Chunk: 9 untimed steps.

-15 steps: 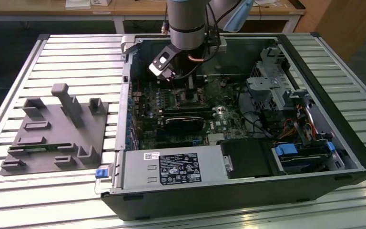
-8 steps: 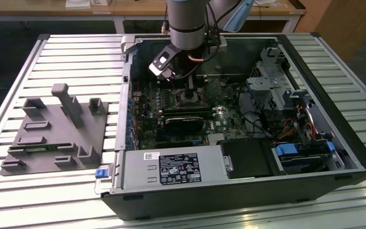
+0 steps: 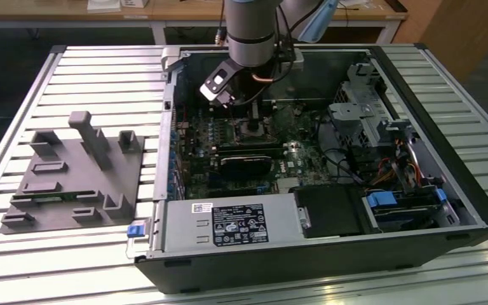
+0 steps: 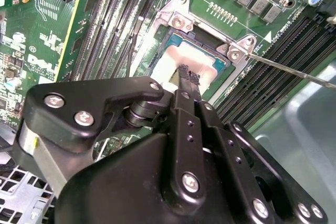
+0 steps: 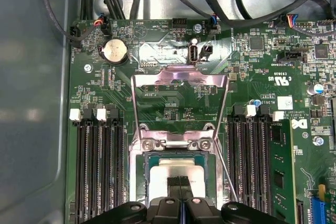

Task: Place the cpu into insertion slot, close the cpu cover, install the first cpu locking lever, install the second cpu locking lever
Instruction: 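Place the cpu into insertion slot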

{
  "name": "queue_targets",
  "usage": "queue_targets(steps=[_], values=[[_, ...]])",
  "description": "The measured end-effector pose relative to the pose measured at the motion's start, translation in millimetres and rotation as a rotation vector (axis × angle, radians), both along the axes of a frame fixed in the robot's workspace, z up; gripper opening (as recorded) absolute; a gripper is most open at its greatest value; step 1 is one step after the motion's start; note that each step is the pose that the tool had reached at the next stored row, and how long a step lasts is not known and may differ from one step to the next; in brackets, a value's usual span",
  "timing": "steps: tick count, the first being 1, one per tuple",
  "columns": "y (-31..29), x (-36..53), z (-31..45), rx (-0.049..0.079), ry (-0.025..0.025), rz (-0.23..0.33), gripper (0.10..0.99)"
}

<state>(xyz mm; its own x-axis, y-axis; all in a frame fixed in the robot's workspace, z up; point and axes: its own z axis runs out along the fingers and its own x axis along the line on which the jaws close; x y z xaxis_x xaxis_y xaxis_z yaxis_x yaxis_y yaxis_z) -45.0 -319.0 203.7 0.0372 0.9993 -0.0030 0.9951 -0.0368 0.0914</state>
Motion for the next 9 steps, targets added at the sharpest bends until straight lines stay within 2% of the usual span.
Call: queue_targets(steps=[6, 9], values=[[0.0, 0.7, -3.3, 0.0, 0.0072, -0.009, 0.106], [0.0, 0.7, -3.6, 0.0, 0.0076, -0.01, 0.106]])
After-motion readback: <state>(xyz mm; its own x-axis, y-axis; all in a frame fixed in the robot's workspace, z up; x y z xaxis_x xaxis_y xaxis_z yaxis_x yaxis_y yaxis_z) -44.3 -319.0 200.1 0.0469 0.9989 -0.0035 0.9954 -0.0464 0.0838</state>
